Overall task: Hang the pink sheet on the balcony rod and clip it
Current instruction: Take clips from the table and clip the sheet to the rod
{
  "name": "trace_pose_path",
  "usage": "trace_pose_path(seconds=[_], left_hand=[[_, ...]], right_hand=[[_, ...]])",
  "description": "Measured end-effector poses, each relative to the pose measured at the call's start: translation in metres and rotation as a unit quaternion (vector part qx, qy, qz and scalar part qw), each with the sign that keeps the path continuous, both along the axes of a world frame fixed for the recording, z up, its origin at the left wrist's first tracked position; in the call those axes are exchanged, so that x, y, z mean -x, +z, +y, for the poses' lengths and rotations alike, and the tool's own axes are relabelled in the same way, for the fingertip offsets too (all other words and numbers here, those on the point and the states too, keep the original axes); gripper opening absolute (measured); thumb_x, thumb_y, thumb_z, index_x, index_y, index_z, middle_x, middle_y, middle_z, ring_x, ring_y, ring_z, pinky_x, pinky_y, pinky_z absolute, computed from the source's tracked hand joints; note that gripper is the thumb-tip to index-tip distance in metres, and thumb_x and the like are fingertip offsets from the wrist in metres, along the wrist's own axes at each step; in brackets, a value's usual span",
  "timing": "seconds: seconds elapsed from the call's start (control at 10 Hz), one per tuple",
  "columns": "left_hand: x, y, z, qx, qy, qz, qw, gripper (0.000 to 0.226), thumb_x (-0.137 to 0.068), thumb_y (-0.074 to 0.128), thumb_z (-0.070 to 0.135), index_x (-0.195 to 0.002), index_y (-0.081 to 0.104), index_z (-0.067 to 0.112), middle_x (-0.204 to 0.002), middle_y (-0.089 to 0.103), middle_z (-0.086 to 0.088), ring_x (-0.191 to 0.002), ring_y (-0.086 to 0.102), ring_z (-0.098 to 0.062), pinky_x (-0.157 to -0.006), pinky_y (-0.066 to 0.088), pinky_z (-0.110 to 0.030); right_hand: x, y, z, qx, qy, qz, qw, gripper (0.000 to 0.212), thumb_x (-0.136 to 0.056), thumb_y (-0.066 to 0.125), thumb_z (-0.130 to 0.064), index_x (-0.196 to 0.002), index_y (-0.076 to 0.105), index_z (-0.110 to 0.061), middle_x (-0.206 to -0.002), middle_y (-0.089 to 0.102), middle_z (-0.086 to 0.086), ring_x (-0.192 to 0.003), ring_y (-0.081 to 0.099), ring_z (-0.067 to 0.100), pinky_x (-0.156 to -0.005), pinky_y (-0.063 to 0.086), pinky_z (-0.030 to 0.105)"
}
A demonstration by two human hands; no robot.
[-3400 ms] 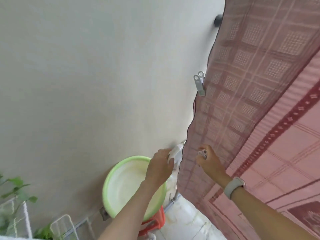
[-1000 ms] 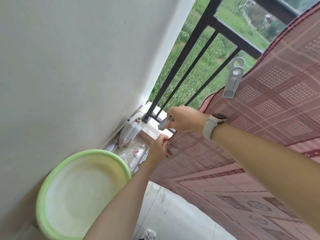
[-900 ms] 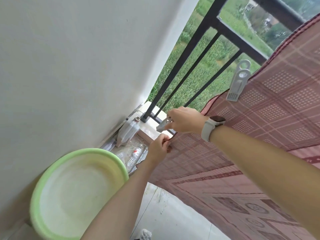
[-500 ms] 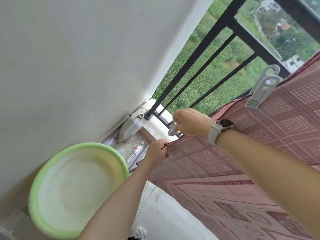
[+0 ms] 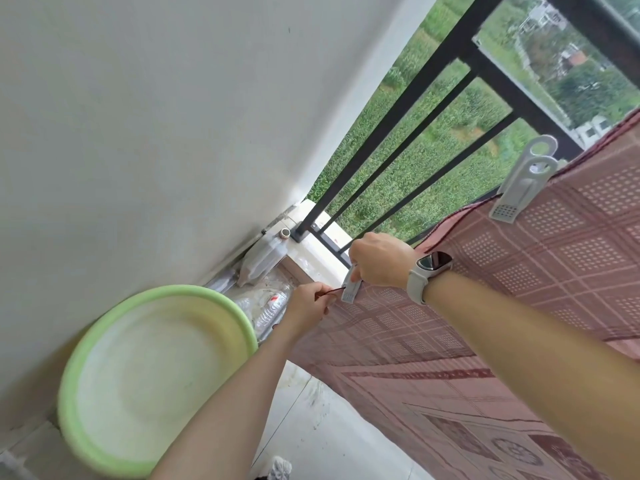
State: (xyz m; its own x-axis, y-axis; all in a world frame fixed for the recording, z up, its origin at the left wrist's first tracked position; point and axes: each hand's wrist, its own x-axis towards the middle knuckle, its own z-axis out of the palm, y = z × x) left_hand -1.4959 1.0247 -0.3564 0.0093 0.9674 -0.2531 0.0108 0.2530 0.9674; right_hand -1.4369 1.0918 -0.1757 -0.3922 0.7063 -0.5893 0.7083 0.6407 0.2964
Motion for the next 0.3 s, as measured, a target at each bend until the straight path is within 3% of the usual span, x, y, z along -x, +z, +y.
trace_pose_path(seconds=[0.1, 0.2, 0.3], left_hand=[[-0.0021, 0.0038, -0.0013, 0.003, 0.009, 0.000, 1.000, 0.011, -0.088, 0.059, 0.019, -0.079, 0.064, 0.015, -0.058, 0.056, 0.005, -0.053, 0.050, -0.008, -0.056, 0.044, -0.029], [0.0003, 0.0069, -0.0047, -0.003, -0.001, 0.035, 0.999, 0.012, -0.087, 0.061, 0.028, -0.079, 0.065, 0.019, -0.060, 0.057, 0.014, -0.056, 0.051, -0.004, -0.053, 0.037, -0.015], [0.0068, 0.0063, -0.0052, -0.010, -0.007, 0.101, 0.995, 0.009, -0.087, 0.058, 0.019, -0.083, 0.066, 0.020, -0.067, 0.059, 0.016, -0.068, 0.056, -0.009, -0.058, 0.033, -0.011]], right_hand=[[-0.0028, -0.0022, -0.0041, -0.018, 0.020, -0.027, 0.999, 0.039, -0.089, 0.057, -0.029, -0.059, 0.044, -0.009, -0.062, 0.047, -0.002, -0.063, 0.052, 0.017, -0.056, 0.045, 0.026], [-0.0082, -0.0029, -0.0083, -0.027, 0.053, -0.026, 0.998, 0.041, -0.083, 0.057, -0.052, -0.081, 0.057, -0.011, -0.063, 0.052, -0.004, -0.063, 0.053, 0.015, -0.050, 0.038, 0.023], [-0.0111, -0.0035, -0.0109, -0.052, 0.093, 0.049, 0.993, 0.047, -0.086, 0.047, -0.055, -0.111, 0.057, -0.015, -0.091, 0.066, -0.001, -0.086, 0.060, 0.017, -0.067, 0.049, 0.029]])
